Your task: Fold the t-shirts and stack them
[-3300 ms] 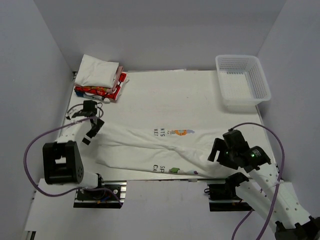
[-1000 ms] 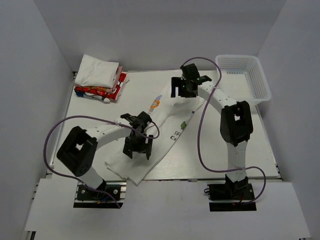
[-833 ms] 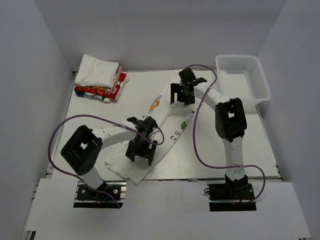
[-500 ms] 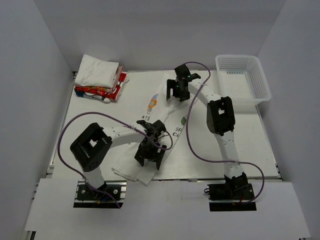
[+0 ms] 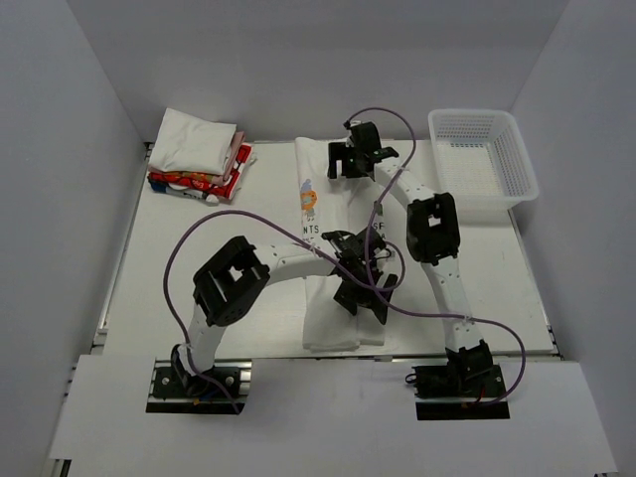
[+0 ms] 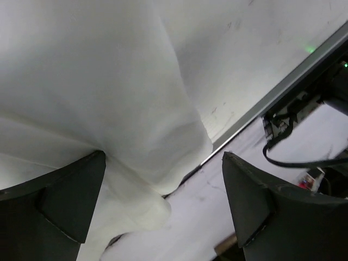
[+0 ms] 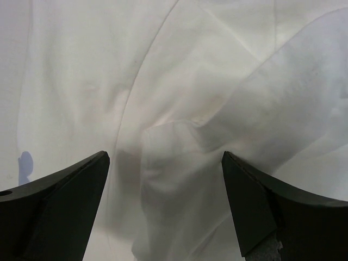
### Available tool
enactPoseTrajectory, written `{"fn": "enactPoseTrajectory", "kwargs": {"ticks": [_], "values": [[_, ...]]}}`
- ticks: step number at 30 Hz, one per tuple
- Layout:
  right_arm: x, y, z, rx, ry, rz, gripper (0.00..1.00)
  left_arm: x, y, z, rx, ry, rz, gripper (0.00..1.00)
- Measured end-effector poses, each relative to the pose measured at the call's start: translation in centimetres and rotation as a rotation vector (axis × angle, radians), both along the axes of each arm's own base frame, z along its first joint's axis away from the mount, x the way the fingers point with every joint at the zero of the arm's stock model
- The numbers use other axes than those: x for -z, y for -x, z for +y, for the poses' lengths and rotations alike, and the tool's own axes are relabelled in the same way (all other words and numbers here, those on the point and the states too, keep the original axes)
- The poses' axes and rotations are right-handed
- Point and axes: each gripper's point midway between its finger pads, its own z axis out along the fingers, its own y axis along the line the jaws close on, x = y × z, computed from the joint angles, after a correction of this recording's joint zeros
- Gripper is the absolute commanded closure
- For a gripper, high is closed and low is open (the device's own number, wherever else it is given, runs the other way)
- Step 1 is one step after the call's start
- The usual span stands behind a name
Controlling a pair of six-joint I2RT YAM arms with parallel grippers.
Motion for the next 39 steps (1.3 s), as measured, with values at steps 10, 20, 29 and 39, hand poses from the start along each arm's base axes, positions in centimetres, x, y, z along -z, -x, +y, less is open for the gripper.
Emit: {"fn": "enactPoseTrajectory", "kwargs": {"ticks": [10,20,29,39], "values": [[-6.9,4.5,-2.7,-0.062,0.004,-0.044,0.1,-4.6,0.0,3.3,-0.049,-0.019,-0.252,0.01],[-18.4,24.3,-8.0,0.015,-0.282,-0.244,0.1,-3.6,6.4,15.8,-0.308,-0.091,-0.192,0.01],[-4.3,42.3,-10.2,-0.032,-0.25,0.3,0.1,-0.5,6.0,16.8,-0.437,-0.138,-0.169,0.01],[1.1,50.6,-10.3,-0.09,-0.236,0.645,0.13,1.7,4.8,15.2,-0.447,-0.167,-0.171,0.3]]}}
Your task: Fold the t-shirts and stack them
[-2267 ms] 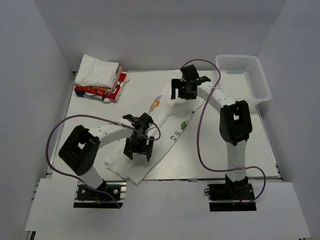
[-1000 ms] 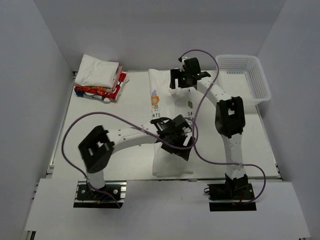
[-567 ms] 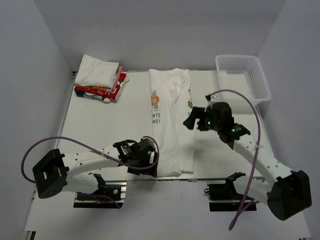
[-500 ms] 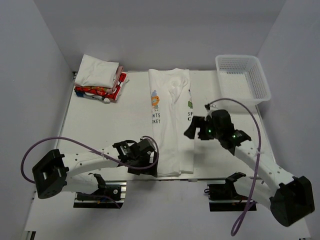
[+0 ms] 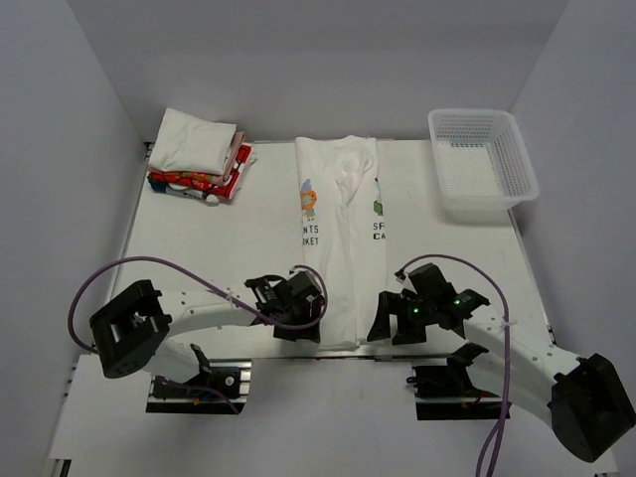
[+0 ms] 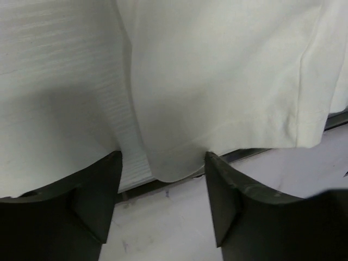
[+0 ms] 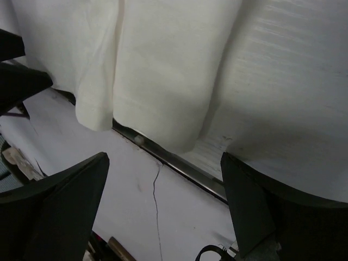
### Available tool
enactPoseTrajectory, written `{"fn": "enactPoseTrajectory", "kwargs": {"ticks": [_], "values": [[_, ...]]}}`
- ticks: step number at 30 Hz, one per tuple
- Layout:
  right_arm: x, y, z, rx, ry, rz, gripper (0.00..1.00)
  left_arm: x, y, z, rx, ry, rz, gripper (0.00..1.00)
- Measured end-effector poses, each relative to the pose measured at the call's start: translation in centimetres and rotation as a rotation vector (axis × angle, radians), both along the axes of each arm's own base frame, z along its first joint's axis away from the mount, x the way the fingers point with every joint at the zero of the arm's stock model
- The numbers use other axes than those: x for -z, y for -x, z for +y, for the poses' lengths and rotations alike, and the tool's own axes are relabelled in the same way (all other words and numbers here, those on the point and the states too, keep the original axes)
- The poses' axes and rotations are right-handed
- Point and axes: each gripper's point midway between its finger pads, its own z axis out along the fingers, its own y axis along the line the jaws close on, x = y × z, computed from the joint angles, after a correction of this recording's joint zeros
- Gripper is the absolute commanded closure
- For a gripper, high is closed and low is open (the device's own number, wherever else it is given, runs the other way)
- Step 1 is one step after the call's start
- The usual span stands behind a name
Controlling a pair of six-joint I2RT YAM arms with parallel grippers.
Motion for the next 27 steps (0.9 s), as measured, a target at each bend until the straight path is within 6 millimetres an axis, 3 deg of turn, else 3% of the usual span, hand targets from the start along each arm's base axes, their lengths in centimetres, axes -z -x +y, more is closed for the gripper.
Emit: {"fn": "enactPoseTrajectory", "kwargs": {"ticks": [4,7,8,10,11,12,13,18,22,27], "values": [[0.3,0.6,0.5,-0.018,-0.004,0.039,0.29,0.3,-0.2,-0.6,0.009,0.007,0.0,0.48],[0.9,0.6,0.6,-0.022,0.015,0.052,0.54,0.5,-0.3,-1.2,0.022,0.013,0.007,0.69],[1.2,0.7,0.5,-0.02,0.027,0.06,0.68,0.6,-0.3,-1.3,0.026,0.012,0.009,0.77],[1.8,0.9,0.3,-0.022,0.048,0.074,0.94,0.7,-0.3,-1.4,0.031,0.012,0.013,0.83],[2.0,1.0,0.2,-0.029,0.055,0.076,1.0,0.7,-0.2,-1.4,0.034,0.016,0.018,0.87],[2.1,1.0,0.3,-0.032,0.057,0.078,1.0,0.7,-0.1,-1.5,0.037,0.021,0.025,0.96],[2.2,1.1,0.4,-0.044,0.055,0.078,1.0,0.7,0.0,-1.5,0.04,0.023,0.03,1.0],[1.8,2.7,1.0,-0.145,0.027,0.074,1.0,0.6,1.4,-0.8,0.012,0.007,0.095,1.0],[0.0,4.0,1.9,-0.19,-0.049,0.048,1.0,0.7,3.3,0.7,-0.022,0.018,0.164,1.0],[-0.7,4.4,2.3,-0.197,-0.072,0.027,1.0,-0.6,3.0,1.0,-0.056,-0.018,0.158,1.0]]}}
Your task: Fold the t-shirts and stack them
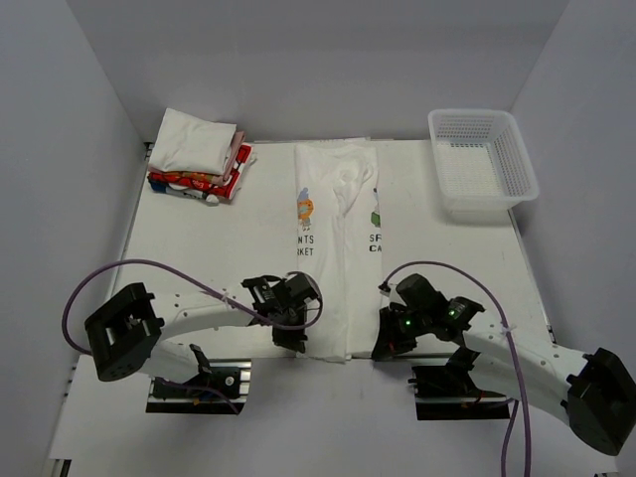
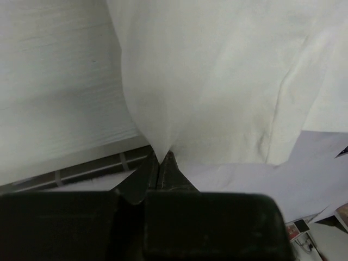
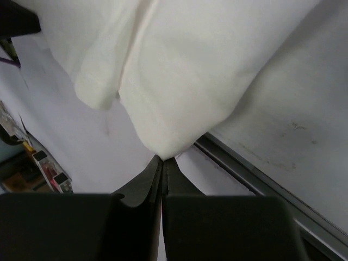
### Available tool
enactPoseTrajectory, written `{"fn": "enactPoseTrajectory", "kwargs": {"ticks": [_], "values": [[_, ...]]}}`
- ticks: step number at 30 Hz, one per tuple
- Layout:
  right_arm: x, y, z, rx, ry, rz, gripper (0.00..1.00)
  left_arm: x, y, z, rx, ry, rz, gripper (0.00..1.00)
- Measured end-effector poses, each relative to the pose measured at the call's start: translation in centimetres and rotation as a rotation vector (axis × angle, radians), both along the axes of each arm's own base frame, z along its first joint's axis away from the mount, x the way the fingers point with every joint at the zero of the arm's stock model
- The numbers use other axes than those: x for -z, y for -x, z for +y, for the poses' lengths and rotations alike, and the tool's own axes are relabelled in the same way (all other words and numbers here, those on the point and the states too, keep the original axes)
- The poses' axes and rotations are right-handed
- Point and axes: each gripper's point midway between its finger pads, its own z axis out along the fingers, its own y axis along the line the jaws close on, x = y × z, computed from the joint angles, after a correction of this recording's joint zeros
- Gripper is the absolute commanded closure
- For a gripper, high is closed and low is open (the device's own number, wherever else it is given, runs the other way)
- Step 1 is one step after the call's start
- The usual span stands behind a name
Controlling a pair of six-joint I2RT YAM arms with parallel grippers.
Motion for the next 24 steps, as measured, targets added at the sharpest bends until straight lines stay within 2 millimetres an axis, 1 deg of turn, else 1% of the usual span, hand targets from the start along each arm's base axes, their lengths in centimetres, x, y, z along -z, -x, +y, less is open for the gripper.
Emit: {"fn": "enactPoseTrajectory", "kwargs": {"ticks": [2,3,4,7,9,10,12,14,17,21,24], "values": [[-0.2,-0.8,0.1,0.007,0.02,-0.033,1.0,-1.0,-0.9,-0.2,-0.006,-0.017,-0.032,1.0],[-0.7,-1.5,0.3,0.014,0.033,-0.055,1.0,-1.6,-1.6,-0.5,-0.009,-0.019,-0.054,1.0],[-1.2,-2.6,0.6,0.024,0.044,-0.089,1.0,-2.3,-2.4,-0.8,-0.015,-0.022,-0.082,1.0],[-3.0,-6.3,1.9,0.074,0.086,-0.19,1.0,-4.4,-5.8,-2.2,-0.045,-0.044,-0.17,1.0],[-3.8,-8.8,2.3,0.116,0.123,-0.257,1.0,-5.4,-8.3,-3.1,-0.077,-0.065,-0.22,1.0],[-4.2,-10.0,2.5,0.137,0.138,-0.287,1.0,-5.5,-9.3,-3.2,-0.092,-0.076,-0.236,1.0],[-4.9,-12.2,2.4,0.18,0.166,-0.352,1.0,-5.6,-11.4,-3.0,-0.121,-0.109,-0.261,1.0],[-5.5,-14.0,2.2,0.213,0.199,-0.396,1.0,-5.4,-13.1,-2.5,-0.151,-0.145,-0.264,1.0],[-6.8,-17.3,2.1,0.274,0.248,-0.468,1.0,-5.6,-16.5,-1.8,-0.209,-0.181,-0.28,1.0],[-8.3,-21.4,1.8,0.339,0.288,-0.545,1.0,-7.4,-21.0,-1.7,-0.26,-0.163,-0.334,1.0],[-9.5,-24.7,1.6,0.384,0.309,-0.592,1.0,-9.1,-24.4,-2.3,-0.272,-0.136,-0.385,1.0]]}}
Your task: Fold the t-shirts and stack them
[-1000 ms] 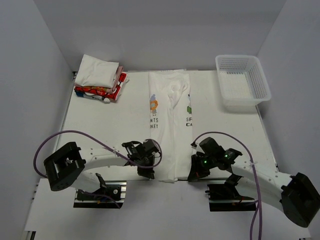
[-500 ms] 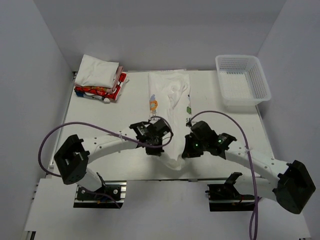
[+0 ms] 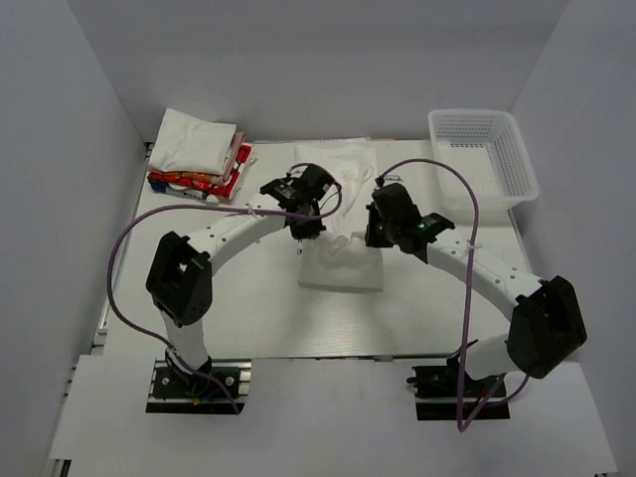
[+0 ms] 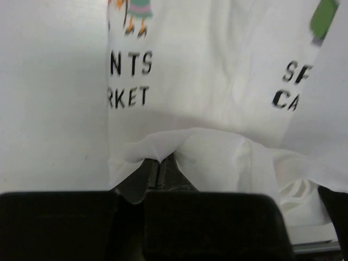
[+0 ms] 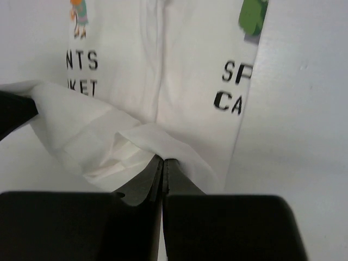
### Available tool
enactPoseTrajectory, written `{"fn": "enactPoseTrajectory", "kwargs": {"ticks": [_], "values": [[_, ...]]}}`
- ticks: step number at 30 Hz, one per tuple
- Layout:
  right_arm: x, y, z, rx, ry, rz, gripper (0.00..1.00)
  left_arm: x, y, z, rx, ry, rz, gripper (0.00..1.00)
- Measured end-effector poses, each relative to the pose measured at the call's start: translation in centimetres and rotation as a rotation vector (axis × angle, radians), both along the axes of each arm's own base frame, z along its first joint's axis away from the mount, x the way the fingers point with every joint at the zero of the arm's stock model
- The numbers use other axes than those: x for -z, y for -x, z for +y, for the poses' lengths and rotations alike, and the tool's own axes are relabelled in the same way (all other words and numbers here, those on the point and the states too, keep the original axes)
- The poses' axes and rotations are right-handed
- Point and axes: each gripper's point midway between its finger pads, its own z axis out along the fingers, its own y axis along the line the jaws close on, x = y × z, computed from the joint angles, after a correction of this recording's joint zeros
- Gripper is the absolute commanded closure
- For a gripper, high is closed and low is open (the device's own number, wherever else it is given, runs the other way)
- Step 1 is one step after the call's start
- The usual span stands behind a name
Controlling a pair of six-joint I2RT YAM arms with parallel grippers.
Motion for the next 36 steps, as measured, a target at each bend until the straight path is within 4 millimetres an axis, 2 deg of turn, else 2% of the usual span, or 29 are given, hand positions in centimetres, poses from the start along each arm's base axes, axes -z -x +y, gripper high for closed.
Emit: {"fn": "enactPoseTrajectory", "kwargs": {"ticks": [2,5,13,19,23,25,26,27,28,29,30,36], "values": [[-0.5,-2.0,0.1,0.021,0.003,-0.027,1.0,-0.7,-2.3,-0.6,0.003,0.006,-0.03,1.0],[-0.6,-4.3,-0.1,0.045,0.012,-0.049,1.0,-0.5,-5.1,-1.1,0.006,0.002,-0.048,1.0],[1.2,-9.6,-0.4,0.061,0.042,-0.045,1.0,2.5,-9.7,0.2,-0.005,-0.035,-0.012,1.0],[2.8,-12.9,-0.3,0.064,0.042,-0.032,1.0,3.1,-13.1,0.3,0.003,-0.016,-0.034,1.0],[3.7,-14.8,-0.3,0.068,0.04,-0.021,1.0,3.6,-14.7,0.4,0.008,0.0,-0.043,0.93],[4.2,-15.5,-0.4,0.074,0.04,-0.012,1.0,4.3,-15.0,0.4,0.015,0.005,-0.036,0.77],[4.5,-15.8,-0.4,0.079,0.041,-0.007,0.84,4.7,-15.1,0.4,0.022,0.006,-0.032,0.69],[4.7,-16.0,-0.5,0.088,0.039,-0.003,0.28,5.0,-15.3,0.4,0.024,0.009,-0.03,0.41],[4.9,-16.2,-0.5,0.098,0.034,0.004,0.1,5.2,-15.4,0.4,0.031,0.01,-0.026,0.22],[5.0,-16.4,-0.6,0.103,0.036,0.007,0.1,5.3,-15.6,0.3,0.034,0.016,-0.028,0.07],[5.1,-16.6,-0.7,0.104,0.038,0.007,0.1,5.2,-15.8,0.3,0.036,0.022,-0.031,0.0],[4.5,-16.9,-0.4,0.085,0.014,-0.005,0.1,3.8,-16.7,1.5,-0.001,0.017,-0.074,0.0]]}}
